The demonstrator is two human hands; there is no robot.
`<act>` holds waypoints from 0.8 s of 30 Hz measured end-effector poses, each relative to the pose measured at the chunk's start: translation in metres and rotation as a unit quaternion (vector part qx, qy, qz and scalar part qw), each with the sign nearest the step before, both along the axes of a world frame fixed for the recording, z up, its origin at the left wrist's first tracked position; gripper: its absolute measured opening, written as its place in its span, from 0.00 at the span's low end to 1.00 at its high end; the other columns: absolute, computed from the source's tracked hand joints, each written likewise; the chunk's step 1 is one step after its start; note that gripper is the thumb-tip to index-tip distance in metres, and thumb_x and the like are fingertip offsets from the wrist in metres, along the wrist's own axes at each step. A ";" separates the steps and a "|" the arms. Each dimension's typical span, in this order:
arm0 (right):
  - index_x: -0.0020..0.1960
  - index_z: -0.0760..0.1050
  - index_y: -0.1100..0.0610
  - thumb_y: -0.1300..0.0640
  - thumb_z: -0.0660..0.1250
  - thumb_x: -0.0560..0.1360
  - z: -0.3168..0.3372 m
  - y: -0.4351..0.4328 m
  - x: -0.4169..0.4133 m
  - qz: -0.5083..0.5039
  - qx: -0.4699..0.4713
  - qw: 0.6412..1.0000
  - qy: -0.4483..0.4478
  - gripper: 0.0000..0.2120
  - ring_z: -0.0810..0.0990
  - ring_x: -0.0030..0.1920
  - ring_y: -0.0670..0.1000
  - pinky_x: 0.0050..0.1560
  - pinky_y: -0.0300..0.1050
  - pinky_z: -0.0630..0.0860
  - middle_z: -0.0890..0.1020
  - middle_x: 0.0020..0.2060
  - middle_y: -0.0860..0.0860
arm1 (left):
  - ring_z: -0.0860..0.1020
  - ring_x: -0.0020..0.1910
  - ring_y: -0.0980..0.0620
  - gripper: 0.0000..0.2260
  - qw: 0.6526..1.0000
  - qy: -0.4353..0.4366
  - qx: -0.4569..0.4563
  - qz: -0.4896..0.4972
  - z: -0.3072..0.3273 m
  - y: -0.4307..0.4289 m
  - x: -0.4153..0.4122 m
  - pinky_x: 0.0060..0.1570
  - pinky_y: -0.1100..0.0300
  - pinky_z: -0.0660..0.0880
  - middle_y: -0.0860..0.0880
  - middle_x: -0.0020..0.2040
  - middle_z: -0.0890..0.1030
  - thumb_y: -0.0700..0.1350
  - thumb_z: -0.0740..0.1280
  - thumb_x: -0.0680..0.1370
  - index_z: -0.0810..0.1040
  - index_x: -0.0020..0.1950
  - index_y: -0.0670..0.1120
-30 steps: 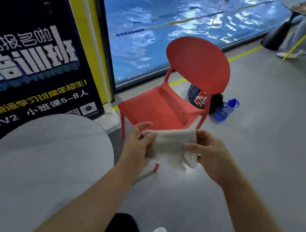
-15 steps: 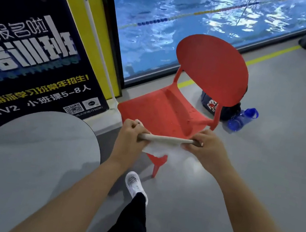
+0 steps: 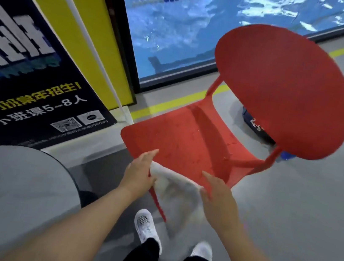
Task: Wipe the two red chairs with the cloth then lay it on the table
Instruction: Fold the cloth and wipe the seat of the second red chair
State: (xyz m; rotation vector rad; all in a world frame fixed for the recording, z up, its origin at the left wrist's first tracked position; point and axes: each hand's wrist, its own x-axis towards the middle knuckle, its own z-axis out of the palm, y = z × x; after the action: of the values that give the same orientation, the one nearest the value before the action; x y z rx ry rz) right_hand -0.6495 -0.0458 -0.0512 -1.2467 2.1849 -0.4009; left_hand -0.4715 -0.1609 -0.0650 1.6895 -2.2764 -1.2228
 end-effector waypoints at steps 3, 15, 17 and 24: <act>0.61 0.77 0.58 0.67 0.67 0.70 -0.040 -0.018 -0.001 0.097 -0.052 0.993 0.046 0.20 0.78 0.59 0.58 0.59 0.49 0.74 0.80 0.58 0.57 | 0.68 0.67 0.48 0.24 0.998 -0.025 -0.049 0.003 -0.048 -0.008 -0.005 0.67 0.50 0.64 0.47 0.69 0.70 0.37 0.64 0.74 0.65 0.70 0.46; 0.73 0.60 0.50 0.33 0.55 0.70 -0.199 -0.074 0.031 0.503 -0.067 0.848 0.157 0.36 0.44 0.75 0.55 0.69 0.56 0.52 0.63 0.73 0.53 | 0.61 0.71 0.39 0.23 0.974 -0.145 -0.163 0.063 -0.177 -0.028 0.002 0.70 0.42 0.53 0.40 0.72 0.64 0.37 0.65 0.74 0.66 0.69 0.40; 0.75 0.51 0.54 0.31 0.54 0.70 -0.214 -0.089 0.035 0.514 -0.065 0.839 0.165 0.42 0.44 0.75 0.55 0.70 0.57 0.50 0.55 0.76 0.53 | 0.63 0.69 0.38 0.20 0.964 -0.155 -0.213 0.049 -0.188 -0.040 0.007 0.71 0.42 0.52 0.39 0.70 0.68 0.40 0.59 0.75 0.69 0.67 0.38; 0.75 0.56 0.56 0.40 0.51 0.76 -0.224 -0.152 0.025 0.535 -0.109 0.824 0.152 0.32 0.56 0.75 0.57 0.70 0.56 0.53 0.59 0.75 0.53 | 0.59 0.72 0.41 0.22 0.957 -0.141 -0.242 0.075 -0.209 -0.081 0.017 0.70 0.47 0.51 0.40 0.72 0.63 0.45 0.52 0.77 0.63 0.70 0.39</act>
State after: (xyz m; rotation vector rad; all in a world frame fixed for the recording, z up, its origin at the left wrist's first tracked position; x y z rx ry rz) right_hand -0.6249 -0.1977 -0.2749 -2.5320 1.3046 0.0409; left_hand -0.4544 -0.2422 -0.2736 1.8738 -2.2787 -0.3631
